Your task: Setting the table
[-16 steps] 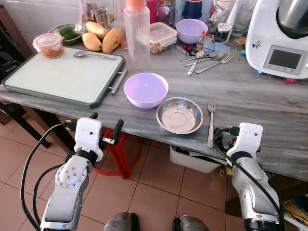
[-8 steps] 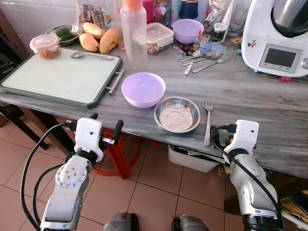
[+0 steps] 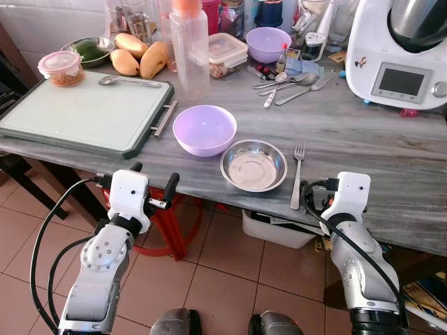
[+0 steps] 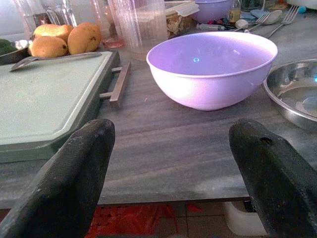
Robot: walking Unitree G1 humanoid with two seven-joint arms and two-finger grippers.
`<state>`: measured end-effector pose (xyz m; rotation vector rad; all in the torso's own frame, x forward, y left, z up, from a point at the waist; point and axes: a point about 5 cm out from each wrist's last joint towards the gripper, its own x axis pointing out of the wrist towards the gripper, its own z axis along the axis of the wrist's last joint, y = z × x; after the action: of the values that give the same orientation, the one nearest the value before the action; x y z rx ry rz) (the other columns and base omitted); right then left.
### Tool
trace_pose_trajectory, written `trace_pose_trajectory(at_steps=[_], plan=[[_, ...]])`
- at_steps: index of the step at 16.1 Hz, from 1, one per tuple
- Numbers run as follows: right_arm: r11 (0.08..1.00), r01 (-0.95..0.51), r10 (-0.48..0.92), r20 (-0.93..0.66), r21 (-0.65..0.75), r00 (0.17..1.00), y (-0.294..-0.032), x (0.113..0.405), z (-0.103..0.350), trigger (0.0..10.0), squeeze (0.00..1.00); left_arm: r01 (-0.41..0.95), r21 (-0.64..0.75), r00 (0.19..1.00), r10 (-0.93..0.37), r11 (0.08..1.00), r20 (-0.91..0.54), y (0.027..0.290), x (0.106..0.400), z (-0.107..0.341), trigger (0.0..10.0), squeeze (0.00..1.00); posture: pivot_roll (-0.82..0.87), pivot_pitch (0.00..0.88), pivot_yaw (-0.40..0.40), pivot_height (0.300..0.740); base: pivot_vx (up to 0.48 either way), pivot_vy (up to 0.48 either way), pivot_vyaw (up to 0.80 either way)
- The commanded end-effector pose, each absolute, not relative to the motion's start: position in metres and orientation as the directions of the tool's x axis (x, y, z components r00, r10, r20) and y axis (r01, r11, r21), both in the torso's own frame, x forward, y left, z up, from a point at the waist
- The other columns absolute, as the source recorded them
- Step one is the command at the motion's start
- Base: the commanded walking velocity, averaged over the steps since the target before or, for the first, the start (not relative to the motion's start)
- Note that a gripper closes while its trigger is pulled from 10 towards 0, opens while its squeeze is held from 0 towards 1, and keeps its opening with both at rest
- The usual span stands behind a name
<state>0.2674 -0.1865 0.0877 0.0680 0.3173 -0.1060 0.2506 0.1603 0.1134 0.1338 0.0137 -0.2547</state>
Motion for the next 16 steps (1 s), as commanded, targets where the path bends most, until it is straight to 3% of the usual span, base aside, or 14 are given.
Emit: trace_pose_trajectory(at_steps=[1,7,12,16], plan=[[0.997,0.061,-0.036,-0.366,0.057,0.930,-0.175,0.265,0.077,10.0,0.99,0.247,0.139,0.969,-0.245,0.959,-0.036,0.162,0.251,0.114,10.0,0.00,0.06,0.069,0.034,0.740,0.000,0.000,0.00],[0.980,0.187,-0.199,-0.304,-0.069,0.932,-0.199,0.253,0.082,10.0,0.99,0.254,0.127,0.967,-0.253,0.959,-0.029,0.160,0.249,0.114,10.0,0.00,0.05,0.073,0.039,0.740,0.000,0.000,0.00],[0.981,0.183,-0.193,-0.284,-0.061,0.939,-0.200,0.263,0.086,10.0,0.99,0.259,0.132,0.966,-0.257,0.957,-0.037,0.162,0.246,0.115,10.0,0.00,0.06,0.085,0.041,0.740,0.000,0.000,0.00],[0.969,0.232,-0.246,-0.251,-0.086,0.936,-0.205,0.253,0.088,10.0,0.99,0.258,0.131,0.966,-0.255,0.957,-0.040,0.162,0.245,0.115,10.0,0.00,0.06,0.088,0.042,0.740,0.000,0.000,0.00]])
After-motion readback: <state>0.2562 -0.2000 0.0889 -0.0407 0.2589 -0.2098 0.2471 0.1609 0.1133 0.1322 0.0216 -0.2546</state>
